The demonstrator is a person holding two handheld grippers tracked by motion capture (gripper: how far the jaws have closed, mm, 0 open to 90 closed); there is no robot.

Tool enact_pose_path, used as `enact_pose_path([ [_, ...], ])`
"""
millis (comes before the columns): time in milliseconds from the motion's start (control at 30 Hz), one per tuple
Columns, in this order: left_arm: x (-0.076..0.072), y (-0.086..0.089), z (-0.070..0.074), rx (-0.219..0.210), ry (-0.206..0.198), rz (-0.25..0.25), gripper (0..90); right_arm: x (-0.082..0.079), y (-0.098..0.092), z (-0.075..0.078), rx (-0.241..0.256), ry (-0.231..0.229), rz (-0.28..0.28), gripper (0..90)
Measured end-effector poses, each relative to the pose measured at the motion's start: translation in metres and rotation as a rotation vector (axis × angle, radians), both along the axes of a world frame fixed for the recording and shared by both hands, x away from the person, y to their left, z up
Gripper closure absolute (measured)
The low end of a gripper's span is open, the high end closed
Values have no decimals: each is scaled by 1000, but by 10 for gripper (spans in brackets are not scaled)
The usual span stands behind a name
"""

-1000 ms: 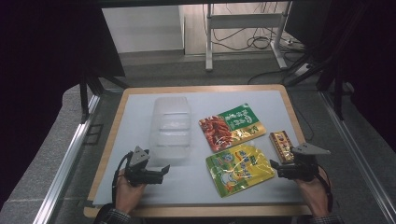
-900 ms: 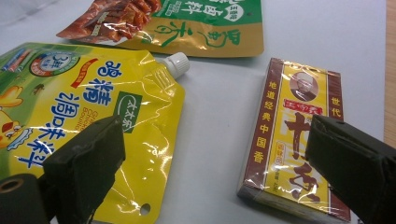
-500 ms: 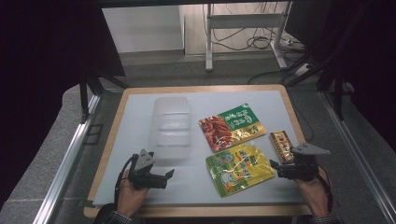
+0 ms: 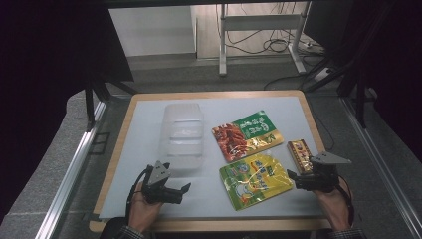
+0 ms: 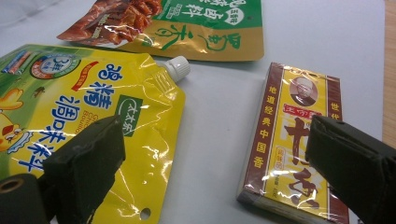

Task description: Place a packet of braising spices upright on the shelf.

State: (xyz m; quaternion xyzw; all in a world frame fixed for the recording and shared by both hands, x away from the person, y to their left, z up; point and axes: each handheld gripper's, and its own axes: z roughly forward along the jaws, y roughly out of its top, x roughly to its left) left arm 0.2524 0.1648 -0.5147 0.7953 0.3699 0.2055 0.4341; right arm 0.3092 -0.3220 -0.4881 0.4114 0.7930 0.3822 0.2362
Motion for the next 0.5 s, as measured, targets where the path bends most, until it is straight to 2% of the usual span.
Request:
enact_pose_path([
  [133,-2,-4,1,-11,-5,-21,2,-1,0,1,1,-5,-5,48],
  [233,-2,-8,1,-3,-8,-35,2,-1,-1,1,3,-9,-8,48],
  [500,-4,-22,2,15,15,-59,4,-1,-2,1,12,-20,-6,37],
])
